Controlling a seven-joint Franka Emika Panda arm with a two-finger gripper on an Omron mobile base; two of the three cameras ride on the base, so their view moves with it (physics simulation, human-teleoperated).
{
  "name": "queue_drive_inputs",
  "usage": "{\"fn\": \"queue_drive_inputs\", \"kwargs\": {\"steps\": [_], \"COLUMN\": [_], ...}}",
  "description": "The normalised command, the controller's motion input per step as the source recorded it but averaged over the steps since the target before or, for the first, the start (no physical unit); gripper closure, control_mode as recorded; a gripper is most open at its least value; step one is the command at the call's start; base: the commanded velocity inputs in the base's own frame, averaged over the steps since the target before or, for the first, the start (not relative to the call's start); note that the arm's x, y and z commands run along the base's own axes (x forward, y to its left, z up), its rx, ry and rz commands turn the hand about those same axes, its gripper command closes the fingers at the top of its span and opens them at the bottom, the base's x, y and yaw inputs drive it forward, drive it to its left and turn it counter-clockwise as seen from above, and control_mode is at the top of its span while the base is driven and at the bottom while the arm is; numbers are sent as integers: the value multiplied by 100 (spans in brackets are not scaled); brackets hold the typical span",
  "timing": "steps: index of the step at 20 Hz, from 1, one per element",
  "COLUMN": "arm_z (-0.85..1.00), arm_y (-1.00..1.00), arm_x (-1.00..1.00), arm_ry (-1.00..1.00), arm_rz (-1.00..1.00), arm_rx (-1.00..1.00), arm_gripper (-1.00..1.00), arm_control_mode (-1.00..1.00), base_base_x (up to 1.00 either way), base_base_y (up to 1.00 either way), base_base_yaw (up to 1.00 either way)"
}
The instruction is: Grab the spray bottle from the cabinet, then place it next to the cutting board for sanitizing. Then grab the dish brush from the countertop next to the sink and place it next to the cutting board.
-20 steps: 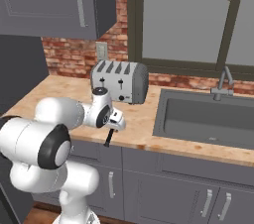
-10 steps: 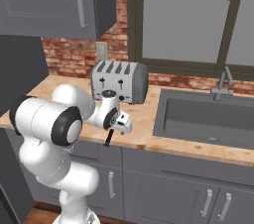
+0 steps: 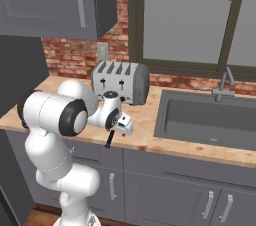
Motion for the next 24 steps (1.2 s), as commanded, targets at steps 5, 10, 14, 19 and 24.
{"fn": "queue_drive_inputs", "kwargs": {"steps": [5,10,14,19,24], "arm_z": [-51,-43,-37,-34,-10], "arm_y": [1,1,1,11,6], "arm_x": [29,13,0,3,-6], "arm_ry": [1,0,0,0,0], "arm_rz": [0,0,0,0,0], "arm_rx": [0,0,0,0,0], "arm_gripper": [100,100,100,100,100], "arm_control_mode": [-100,-100,-100,-100,-100], "base_base_x": [0,0,0,0,0], "base_base_y": [0,0,0,0,0], "base_base_yaw": [0,0,0,0,0]}}
